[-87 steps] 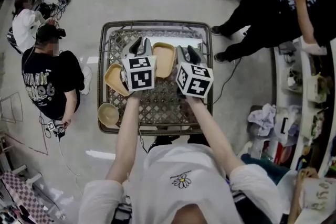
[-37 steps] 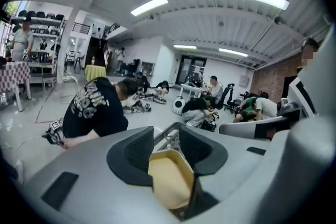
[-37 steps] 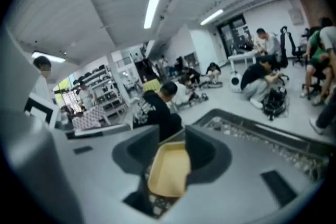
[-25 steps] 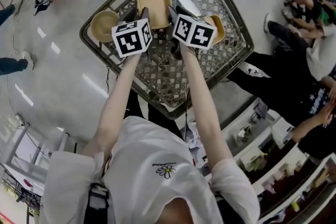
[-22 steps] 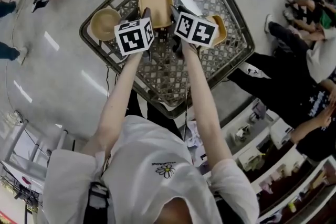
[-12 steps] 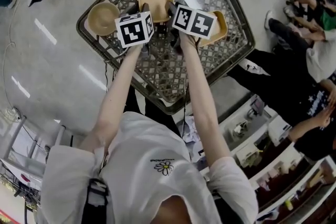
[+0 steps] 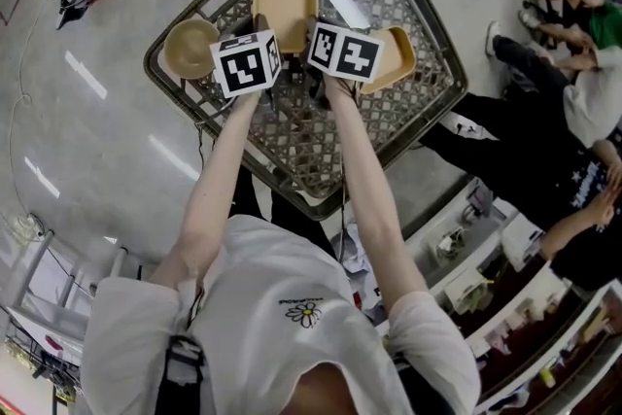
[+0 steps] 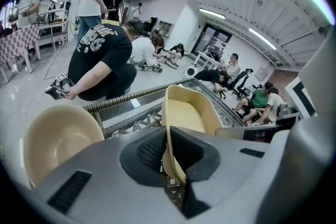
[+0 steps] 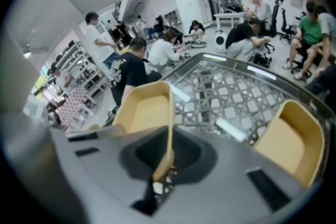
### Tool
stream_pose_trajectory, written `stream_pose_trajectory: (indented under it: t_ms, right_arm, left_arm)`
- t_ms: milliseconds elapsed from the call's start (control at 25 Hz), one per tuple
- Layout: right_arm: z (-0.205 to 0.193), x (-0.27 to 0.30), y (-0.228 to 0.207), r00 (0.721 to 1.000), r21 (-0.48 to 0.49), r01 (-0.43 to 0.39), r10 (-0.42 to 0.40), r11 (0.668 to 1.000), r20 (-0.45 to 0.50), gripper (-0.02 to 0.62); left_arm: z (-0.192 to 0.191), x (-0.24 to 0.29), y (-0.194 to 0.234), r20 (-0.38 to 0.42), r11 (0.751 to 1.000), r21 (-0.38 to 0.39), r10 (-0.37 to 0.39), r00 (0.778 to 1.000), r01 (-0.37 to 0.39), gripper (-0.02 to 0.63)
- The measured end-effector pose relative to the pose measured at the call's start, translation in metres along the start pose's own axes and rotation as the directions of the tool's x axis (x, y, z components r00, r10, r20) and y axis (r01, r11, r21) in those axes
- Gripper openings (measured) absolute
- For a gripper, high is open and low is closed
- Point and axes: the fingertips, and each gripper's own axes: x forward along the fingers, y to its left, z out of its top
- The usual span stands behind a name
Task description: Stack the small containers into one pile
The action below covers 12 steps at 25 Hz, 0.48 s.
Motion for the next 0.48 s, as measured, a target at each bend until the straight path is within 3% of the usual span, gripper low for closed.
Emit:
stream_pose_trajectory:
  t_ms: [160,280,360,480]
  right_arm:
    - [0.021,-0.025,0.007,0.995,-0.005,0.01,-0.01,1.0,0.103,0.044]
    - [0.052,-0.057,0.017,0.971,-0.05,0.044,-0.031,0.998,0.235,0.044]
    - [0.083,-0.092,0.027,0.935,-0.086,0.074,-0.039,0.993,0.351,0.044]
    - [0.122,-0.159,0.045,0.844,-0.144,0.156,-0.057,0.977,0.533,0.044]
  left_arm:
    - [0.024,-0.013,-0.014,0.066,0.999,0.027,-0.036,0.997,0.035,0.043]
    - [0.059,-0.031,-0.032,0.153,0.996,0.056,-0.082,0.985,0.074,0.04]
    - [0.093,-0.054,-0.052,0.234,0.99,0.105,-0.119,0.965,0.096,0.04]
    - [0.141,-0.105,-0.089,0.375,0.968,0.228,-0.189,0.908,0.107,0.04]
